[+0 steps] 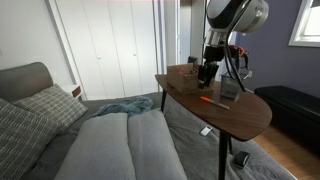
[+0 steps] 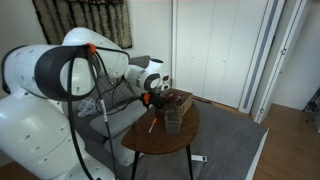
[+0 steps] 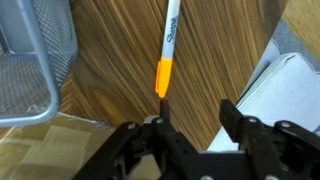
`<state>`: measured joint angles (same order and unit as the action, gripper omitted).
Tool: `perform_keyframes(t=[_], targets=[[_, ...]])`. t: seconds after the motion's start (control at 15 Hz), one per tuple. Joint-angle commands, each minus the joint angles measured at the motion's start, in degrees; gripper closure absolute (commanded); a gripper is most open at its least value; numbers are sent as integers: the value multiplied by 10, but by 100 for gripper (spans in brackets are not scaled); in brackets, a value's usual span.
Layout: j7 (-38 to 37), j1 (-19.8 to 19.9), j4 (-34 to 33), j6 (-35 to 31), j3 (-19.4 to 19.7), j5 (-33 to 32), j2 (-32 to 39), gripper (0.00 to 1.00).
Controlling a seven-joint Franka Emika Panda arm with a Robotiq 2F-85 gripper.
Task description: Remove an orange marker from the box
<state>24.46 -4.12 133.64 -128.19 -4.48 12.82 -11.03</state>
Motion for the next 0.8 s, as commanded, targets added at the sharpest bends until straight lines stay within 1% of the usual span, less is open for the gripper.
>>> perform_keyframes(t=[0.0,0.13,0.27,0.4,0.6,0.73], targets=[[-9,-11,12,27,8,-38,-77,12],[13,-16,1,63,13,-50,-105,1],[44,-25,-11,98,23,-52,-134,0],[55,-30,-39,141,29,-66,-149,0],[93,-48,-76,188,47,-51,-156,0],[101,-54,-103,219,52,-47,-147,0]])
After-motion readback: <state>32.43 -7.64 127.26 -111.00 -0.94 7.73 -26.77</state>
